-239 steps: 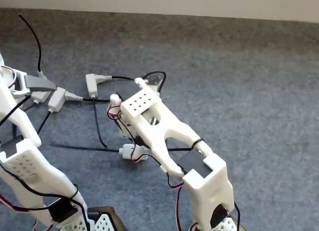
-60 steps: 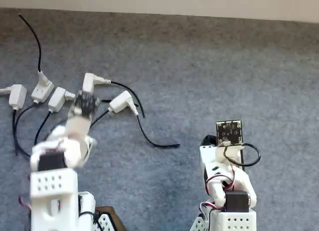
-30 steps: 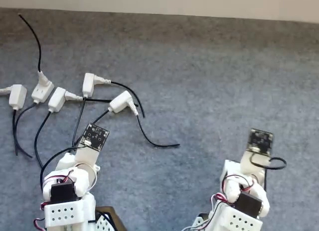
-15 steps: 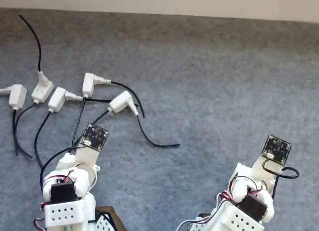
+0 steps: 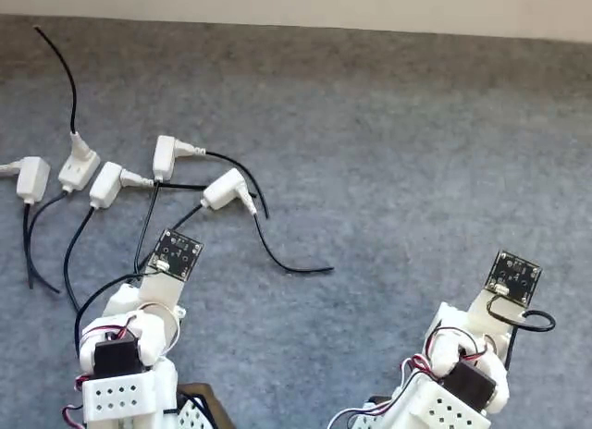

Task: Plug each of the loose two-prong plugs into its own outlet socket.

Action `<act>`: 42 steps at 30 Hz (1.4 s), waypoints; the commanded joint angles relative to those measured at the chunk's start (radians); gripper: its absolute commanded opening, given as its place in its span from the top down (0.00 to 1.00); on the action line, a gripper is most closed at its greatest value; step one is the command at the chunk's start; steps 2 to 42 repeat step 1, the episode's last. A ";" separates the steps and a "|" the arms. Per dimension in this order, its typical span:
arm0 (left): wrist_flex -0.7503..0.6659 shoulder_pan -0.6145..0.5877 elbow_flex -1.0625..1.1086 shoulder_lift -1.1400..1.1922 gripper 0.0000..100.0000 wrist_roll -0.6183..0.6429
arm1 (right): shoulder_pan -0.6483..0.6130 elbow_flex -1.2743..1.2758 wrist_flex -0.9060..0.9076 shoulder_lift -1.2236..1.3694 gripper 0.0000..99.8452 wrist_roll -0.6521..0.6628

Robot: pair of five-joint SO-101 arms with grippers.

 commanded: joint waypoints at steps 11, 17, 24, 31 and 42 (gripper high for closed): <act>-0.005 -0.010 0.019 0.004 0.95 -0.009 | 0.012 0.148 0.005 -0.007 0.99 -0.005; -0.005 -0.010 0.019 0.004 0.95 -0.009 | 0.012 0.148 0.005 -0.007 0.99 -0.005; -0.005 -0.010 0.019 0.004 0.95 -0.009 | 0.012 0.148 0.005 -0.007 0.99 -0.005; -0.005 -0.010 0.019 0.004 0.95 -0.009 | 0.012 0.148 0.005 -0.007 0.99 -0.005; -0.005 -0.010 0.019 0.004 0.95 -0.009 | 0.012 0.148 0.005 -0.007 0.99 -0.005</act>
